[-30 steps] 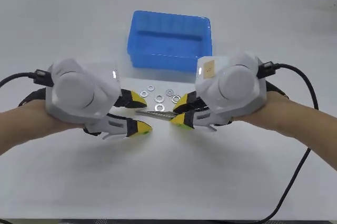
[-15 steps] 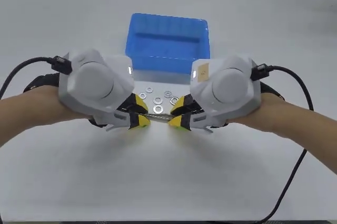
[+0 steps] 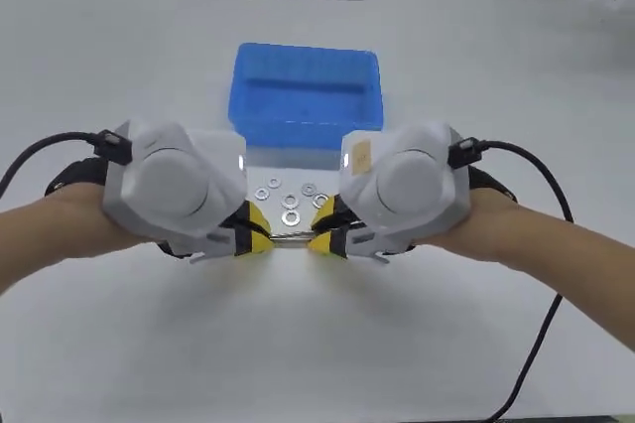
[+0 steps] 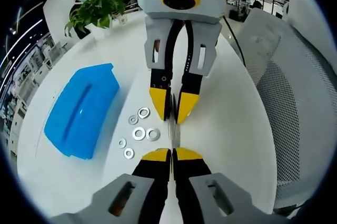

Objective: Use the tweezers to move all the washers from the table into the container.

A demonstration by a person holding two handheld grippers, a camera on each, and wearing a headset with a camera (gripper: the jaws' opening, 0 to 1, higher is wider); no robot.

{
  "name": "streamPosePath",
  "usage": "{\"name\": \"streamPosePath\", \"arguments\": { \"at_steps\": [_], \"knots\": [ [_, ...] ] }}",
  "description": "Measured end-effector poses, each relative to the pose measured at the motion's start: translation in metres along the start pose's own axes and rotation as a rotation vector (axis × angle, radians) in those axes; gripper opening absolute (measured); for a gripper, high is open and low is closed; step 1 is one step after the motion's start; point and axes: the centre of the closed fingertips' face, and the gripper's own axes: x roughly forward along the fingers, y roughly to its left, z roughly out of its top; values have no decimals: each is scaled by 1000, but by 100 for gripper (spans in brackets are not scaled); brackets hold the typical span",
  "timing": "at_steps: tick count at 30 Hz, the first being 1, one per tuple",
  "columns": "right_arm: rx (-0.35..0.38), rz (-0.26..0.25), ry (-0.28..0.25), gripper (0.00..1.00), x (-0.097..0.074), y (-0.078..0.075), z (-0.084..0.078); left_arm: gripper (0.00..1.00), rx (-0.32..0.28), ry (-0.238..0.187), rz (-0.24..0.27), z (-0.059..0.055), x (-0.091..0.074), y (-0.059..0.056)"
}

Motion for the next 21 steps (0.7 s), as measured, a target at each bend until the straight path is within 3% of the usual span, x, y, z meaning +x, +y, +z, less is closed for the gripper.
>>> {"name": "streamPosePath", "arguments": {
  "at_steps": [9,16,21],
  "knots": [
    [-135,-13,-40,8,-7,8,1,5,47,-31,24,20,-18,-8],
    [-102,-57,-129,8,-18,11,7,5,57,-79,42,41,-31,-14],
    [-35,-72,-205,8,-24,12,11,5,97,-106,45,58,-37,-20]
  ]
}}
